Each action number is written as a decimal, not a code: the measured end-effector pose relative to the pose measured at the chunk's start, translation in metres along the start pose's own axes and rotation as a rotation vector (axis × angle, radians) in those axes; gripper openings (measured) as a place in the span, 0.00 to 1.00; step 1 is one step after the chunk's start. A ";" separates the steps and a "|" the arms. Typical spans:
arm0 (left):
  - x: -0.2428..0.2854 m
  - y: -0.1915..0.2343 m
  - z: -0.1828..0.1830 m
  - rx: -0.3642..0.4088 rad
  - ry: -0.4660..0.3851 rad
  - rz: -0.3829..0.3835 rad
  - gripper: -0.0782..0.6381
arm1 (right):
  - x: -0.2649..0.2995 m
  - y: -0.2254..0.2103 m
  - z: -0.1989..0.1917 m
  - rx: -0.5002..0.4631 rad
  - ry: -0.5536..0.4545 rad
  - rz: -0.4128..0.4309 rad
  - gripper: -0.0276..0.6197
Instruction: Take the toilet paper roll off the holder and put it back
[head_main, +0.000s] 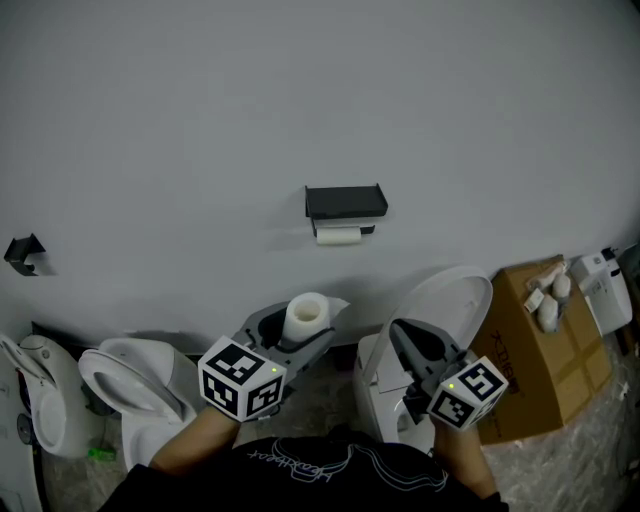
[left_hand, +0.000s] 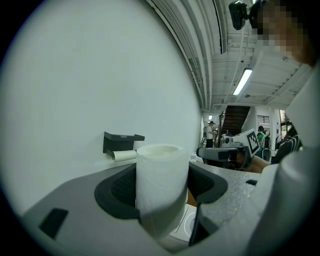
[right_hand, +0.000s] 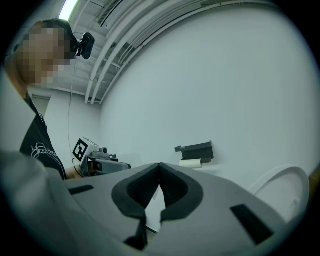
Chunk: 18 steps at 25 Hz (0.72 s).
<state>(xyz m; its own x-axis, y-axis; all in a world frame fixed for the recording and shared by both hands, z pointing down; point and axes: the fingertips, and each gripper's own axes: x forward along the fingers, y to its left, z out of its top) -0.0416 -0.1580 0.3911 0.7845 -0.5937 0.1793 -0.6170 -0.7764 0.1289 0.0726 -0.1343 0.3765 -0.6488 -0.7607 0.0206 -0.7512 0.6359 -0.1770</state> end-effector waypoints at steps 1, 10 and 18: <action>0.000 -0.001 -0.001 -0.002 0.000 -0.002 0.51 | 0.000 0.000 -0.001 0.001 0.003 0.001 0.05; 0.005 -0.002 0.004 -0.005 -0.006 -0.010 0.51 | 0.002 -0.006 -0.004 0.010 0.014 0.004 0.05; 0.012 0.006 0.010 -0.017 -0.015 -0.005 0.51 | 0.010 -0.014 -0.004 0.018 0.016 0.016 0.05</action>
<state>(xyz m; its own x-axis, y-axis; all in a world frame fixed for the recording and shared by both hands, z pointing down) -0.0351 -0.1716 0.3840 0.7884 -0.5930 0.1636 -0.6139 -0.7757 0.1467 0.0759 -0.1505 0.3832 -0.6625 -0.7483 0.0339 -0.7386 0.6451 -0.1956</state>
